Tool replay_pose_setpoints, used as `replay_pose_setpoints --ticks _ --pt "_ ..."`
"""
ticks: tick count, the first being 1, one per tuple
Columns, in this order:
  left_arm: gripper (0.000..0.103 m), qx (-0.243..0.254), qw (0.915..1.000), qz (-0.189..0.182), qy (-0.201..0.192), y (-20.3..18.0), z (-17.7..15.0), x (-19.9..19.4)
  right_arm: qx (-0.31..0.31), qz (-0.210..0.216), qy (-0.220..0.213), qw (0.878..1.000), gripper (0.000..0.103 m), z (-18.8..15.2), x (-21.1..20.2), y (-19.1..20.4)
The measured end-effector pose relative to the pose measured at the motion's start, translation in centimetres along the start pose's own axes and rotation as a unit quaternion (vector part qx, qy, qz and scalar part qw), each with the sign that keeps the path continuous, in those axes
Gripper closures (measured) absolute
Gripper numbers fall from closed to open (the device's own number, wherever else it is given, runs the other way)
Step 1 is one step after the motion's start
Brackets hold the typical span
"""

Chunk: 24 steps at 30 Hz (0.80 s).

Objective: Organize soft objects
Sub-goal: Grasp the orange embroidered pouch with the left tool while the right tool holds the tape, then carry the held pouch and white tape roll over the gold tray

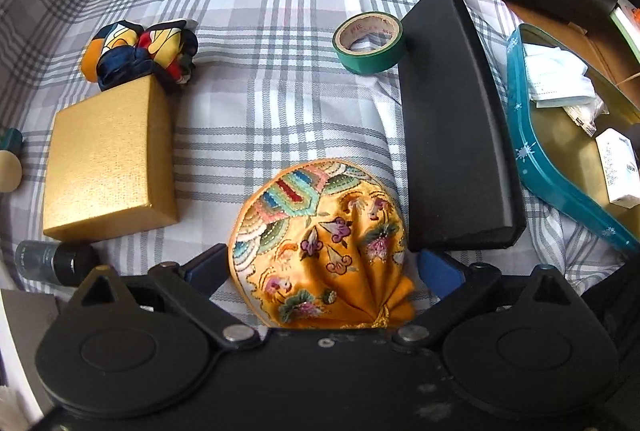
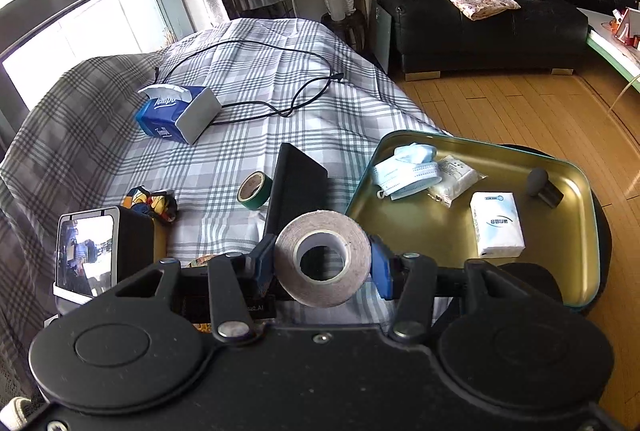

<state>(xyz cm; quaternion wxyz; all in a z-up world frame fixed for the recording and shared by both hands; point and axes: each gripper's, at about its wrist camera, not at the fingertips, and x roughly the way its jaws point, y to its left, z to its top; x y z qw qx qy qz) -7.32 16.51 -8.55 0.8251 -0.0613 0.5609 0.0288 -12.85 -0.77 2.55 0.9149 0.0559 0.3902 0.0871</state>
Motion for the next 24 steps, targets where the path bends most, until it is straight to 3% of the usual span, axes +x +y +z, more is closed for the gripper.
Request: replay_pose_setpoints --ticks 1,3,5,16,24 --pt "0.012 0.000 1.0000 -0.003 0.000 0.1 0.0 -0.1 0.003 -0.001 -0.001 1.000 0.054 0.0 -0.1 -0.2" --pt "0.029 0.000 0.9999 -0.011 -0.003 0.4 0.1 -0.6 0.008 -0.001 -0.001 1.000 0.054 -0.1 -0.2 -0.5" --pt "0.034 -0.010 0.9997 -0.021 0.001 0.9 0.3 -1.0 0.011 0.001 -0.001 1.000 0.054 -0.2 -0.3 -0.7" --pt "0.036 -0.065 0.9978 -0.010 -0.008 3.6 -0.8 -5.6 0.033 -0.003 -0.014 0.999 0.054 -0.4 -1.4 -2.4" --pt "0.036 -0.023 0.9981 -0.021 -0.054 0.5 1.7 -10.8 0.095 -0.054 -0.031 0.994 0.054 0.3 -2.3 -7.4"
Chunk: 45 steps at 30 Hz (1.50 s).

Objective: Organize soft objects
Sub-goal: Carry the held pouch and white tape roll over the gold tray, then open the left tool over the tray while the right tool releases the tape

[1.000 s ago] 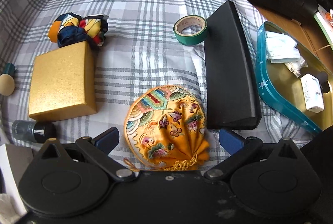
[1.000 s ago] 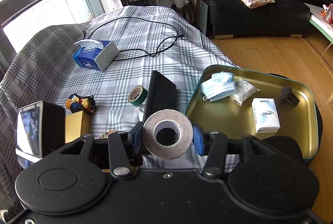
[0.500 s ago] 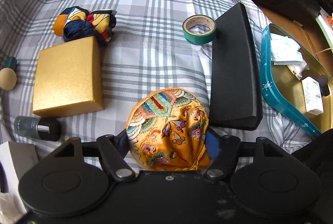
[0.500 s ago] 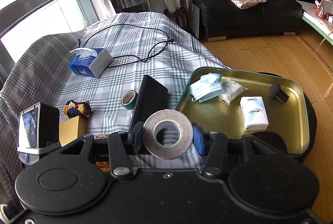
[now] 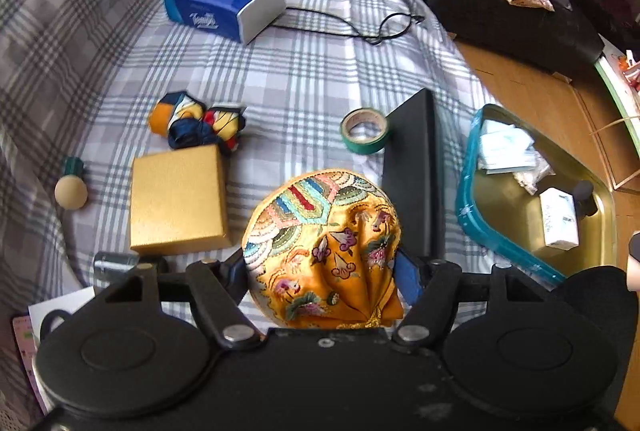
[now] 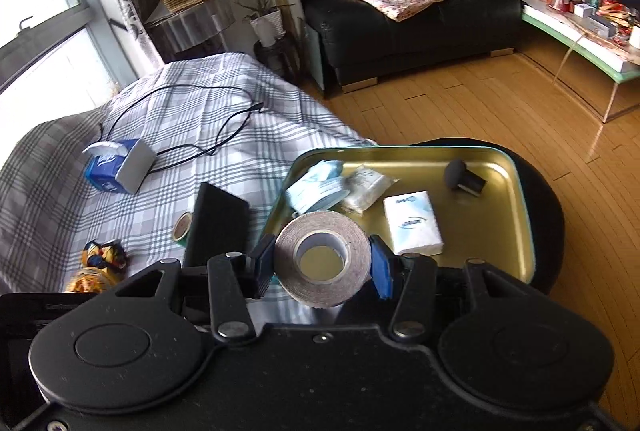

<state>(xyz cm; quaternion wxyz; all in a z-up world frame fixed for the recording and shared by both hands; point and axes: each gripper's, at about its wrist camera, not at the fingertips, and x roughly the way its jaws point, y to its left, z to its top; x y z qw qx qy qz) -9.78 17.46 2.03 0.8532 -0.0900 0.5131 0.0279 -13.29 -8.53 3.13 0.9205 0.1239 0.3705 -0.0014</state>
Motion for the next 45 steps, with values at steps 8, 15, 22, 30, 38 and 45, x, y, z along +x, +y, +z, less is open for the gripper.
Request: replay_pose_setpoints --ticks 8,15,22,30,38,45 --pt "0.036 0.074 0.9954 -0.061 -0.007 -8.5 2.9 -0.8 0.066 -0.076 -0.006 0.995 0.054 1.4 0.4 -5.7" --pt "0.036 0.123 0.9880 -0.094 0.004 -15.9 4.7 1.5 0.082 -0.114 0.007 0.990 0.054 1.8 1.9 -8.1" --pt "0.035 0.156 0.9827 -0.095 0.031 -21.3 5.0 5.5 0.088 -0.128 0.014 0.988 0.054 2.3 3.1 -9.0" --pt "0.025 0.165 0.9812 -0.094 0.032 -23.1 4.8 6.9 0.096 -0.121 0.014 0.988 0.054 2.6 3.9 -9.7" --pt "0.016 0.163 0.9816 -0.098 0.018 -23.2 5.0 6.5 0.082 -0.114 0.013 0.990 0.052 2.8 4.4 -9.3" --pt "0.014 0.159 0.9824 -0.097 0.014 -22.6 5.0 6.1 0.078 -0.107 0.015 0.991 0.052 2.8 4.3 -8.9"
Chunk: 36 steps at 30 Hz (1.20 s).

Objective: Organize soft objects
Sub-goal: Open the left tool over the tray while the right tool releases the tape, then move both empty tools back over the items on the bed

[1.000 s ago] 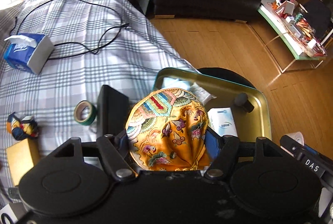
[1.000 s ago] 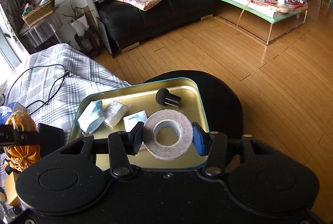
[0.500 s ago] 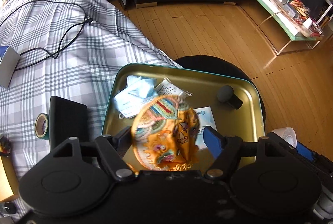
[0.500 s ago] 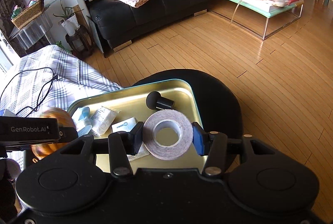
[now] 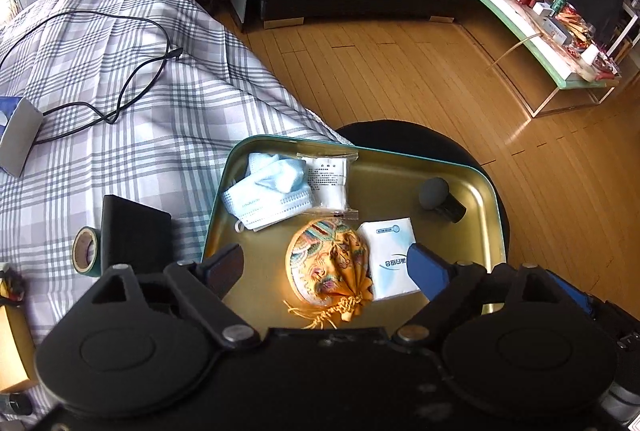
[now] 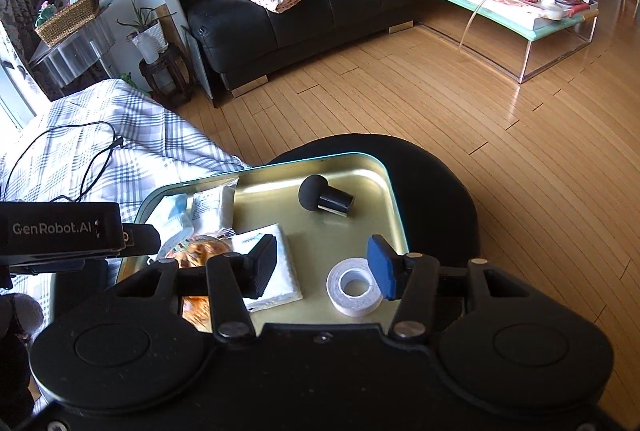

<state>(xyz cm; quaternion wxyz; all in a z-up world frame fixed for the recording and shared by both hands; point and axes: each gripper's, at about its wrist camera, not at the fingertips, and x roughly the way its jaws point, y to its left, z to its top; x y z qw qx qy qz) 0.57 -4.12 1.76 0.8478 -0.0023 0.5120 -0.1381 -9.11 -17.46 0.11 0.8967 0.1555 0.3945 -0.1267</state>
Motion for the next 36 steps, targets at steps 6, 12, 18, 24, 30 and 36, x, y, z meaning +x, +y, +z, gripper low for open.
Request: replay_pose_setpoints --ticks 6,12,18,24,30,36 --pt "0.013 -0.002 1.0000 0.004 -0.004 0.4 -0.3 -0.6 -0.008 0.001 0.002 1.000 0.052 -0.1 -0.2 0.4" --pt "0.013 -0.013 0.9999 0.006 -0.005 1.3 -0.8 -1.3 -0.013 0.002 0.003 1.000 0.052 -0.2 -0.5 0.8" --pt "0.012 -0.024 0.9995 0.014 -0.017 2.8 -1.6 -3.1 -0.022 0.002 0.000 1.000 0.052 -0.4 -1.1 1.7" --pt "0.011 -0.044 0.9977 0.032 -0.042 5.2 -2.6 -6.0 -0.037 0.007 -0.008 0.999 0.052 -0.6 -2.3 2.9" --pt "0.009 -0.069 0.9932 0.063 -0.070 8.6 -4.3 -9.6 -0.067 0.023 -0.017 0.997 0.052 -1.2 -3.8 5.4" --pt "0.004 -0.107 0.9835 0.107 -0.100 13.1 -7.0 -13.6 -0.112 0.051 -0.024 0.992 0.052 -2.3 -5.6 8.8"
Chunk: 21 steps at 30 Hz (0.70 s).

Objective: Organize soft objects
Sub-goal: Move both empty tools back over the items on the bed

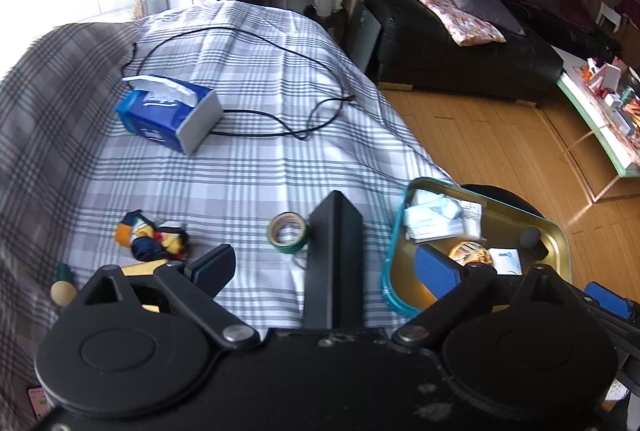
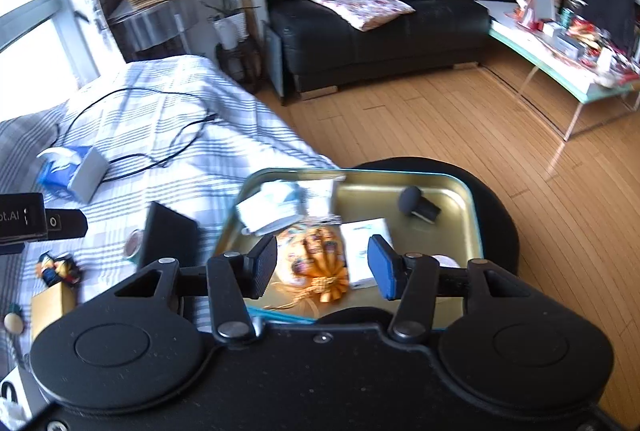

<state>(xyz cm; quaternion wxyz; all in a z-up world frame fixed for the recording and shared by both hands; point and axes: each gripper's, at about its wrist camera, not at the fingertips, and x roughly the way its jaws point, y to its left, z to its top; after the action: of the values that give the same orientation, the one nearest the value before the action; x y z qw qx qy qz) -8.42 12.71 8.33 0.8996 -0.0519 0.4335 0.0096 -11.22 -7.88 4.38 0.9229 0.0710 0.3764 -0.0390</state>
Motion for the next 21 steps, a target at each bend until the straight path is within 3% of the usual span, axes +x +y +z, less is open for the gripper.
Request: replay_pose_setpoints --ticks 8,16,21 --pt "0.002 -0.073 0.9943 0.070 -0.033 9.7 -1.7 -4.1 -0.058 0.055 0.004 0.997 0.052 -1.2 -1.4 5.6" --pt "0.001 -0.149 0.9758 0.143 -0.072 18.8 -2.9 -8.6 -0.118 0.097 0.025 0.988 0.052 -2.6 -1.3 11.6" --pt "0.001 -0.184 0.9666 0.159 -0.082 22.5 -3.8 -10.6 -0.153 0.120 0.045 0.980 0.052 -3.6 -0.7 15.1"
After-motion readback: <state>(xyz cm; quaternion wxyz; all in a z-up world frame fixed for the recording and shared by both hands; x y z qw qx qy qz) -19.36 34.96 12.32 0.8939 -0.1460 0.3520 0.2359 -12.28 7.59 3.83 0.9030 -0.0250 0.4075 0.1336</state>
